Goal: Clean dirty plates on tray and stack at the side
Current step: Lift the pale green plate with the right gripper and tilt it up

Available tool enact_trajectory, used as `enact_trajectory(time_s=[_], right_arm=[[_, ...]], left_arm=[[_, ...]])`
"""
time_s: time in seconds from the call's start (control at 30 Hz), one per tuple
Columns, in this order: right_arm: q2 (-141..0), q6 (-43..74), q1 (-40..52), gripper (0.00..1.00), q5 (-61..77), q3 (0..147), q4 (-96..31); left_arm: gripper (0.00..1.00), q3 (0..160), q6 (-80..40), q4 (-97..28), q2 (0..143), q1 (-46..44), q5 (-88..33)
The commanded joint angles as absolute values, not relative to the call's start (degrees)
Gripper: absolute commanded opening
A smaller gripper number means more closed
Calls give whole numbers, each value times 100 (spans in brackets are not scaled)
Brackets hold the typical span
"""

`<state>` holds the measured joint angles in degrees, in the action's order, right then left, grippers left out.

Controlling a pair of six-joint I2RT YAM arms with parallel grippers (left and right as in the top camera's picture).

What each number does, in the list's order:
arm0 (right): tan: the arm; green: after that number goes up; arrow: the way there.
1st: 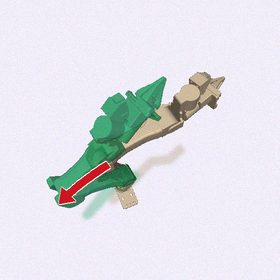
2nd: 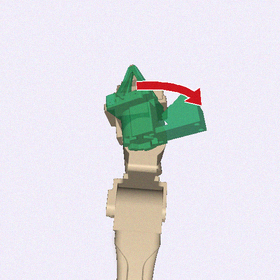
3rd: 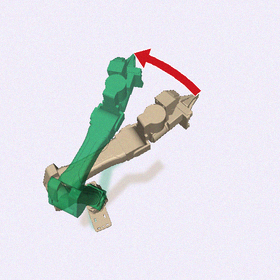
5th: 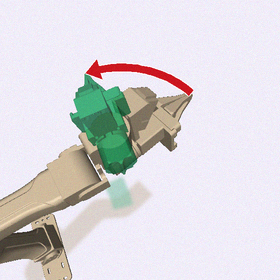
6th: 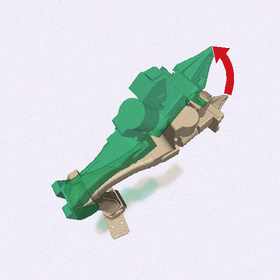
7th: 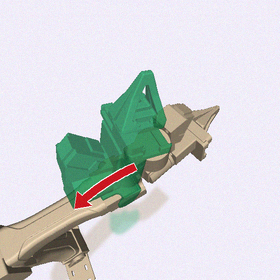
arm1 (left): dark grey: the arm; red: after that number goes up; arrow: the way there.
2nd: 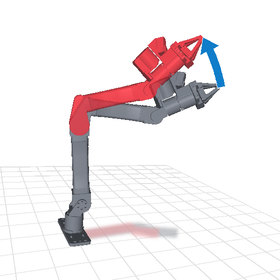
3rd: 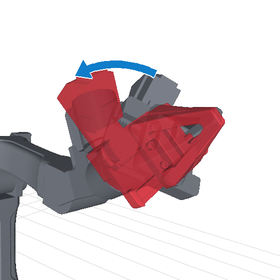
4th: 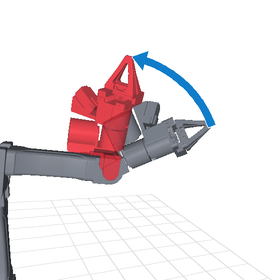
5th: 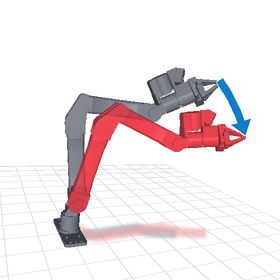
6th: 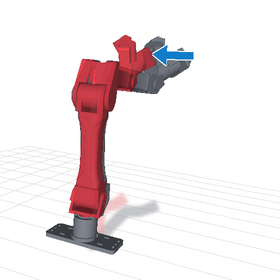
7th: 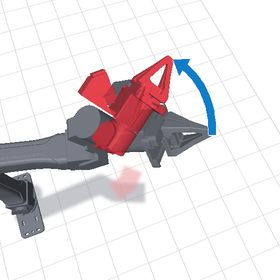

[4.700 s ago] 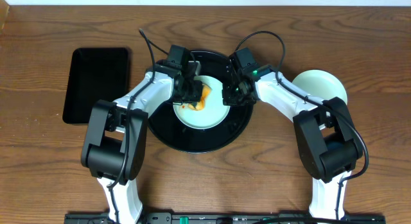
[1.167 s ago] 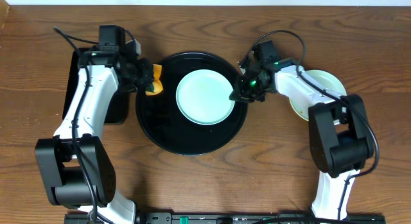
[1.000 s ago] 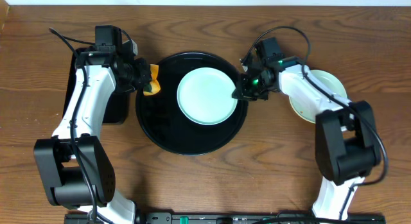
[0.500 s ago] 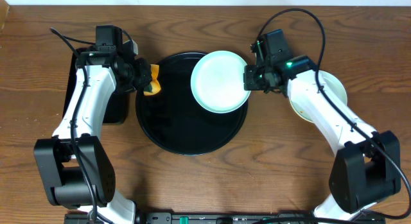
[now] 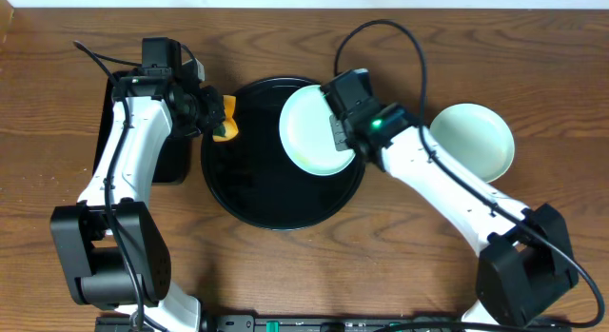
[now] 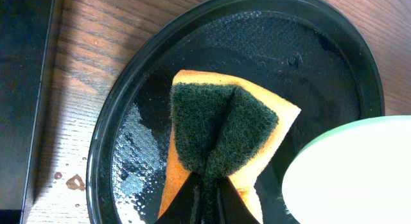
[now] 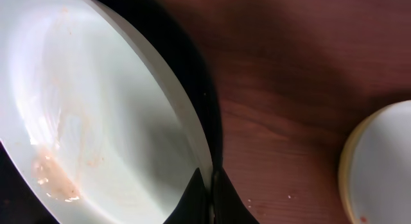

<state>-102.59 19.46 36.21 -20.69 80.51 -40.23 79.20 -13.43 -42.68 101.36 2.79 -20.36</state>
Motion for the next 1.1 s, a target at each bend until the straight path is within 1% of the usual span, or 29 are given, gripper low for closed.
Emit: enact_trajectory(time_s=[0.0, 0.17, 0.63, 0.83, 1.07], right_arm=[[-10108, 2012, 3745, 1, -2775, 8049, -4005], [-10101, 2012, 3776, 1, -2910, 8049, -4007], [-9734, 1809, 3817, 1, -3887, 8049, -3964], [-9727, 1494, 4025, 1, -4644, 8049, -3918], [-9730, 1293, 4316, 1, -4978, 8049, -3750]], left_arm=[[8, 7935, -1249, -4285, 10180, 276, -1981], [8, 7935, -1249, -4285, 10180, 276, -1984], [7, 7935, -1249, -4285, 10180, 276, -1984], [7, 7935, -1251, -4285, 10180, 276, -1984], [8, 7935, -1251, -4287, 10180, 276, -1984]])
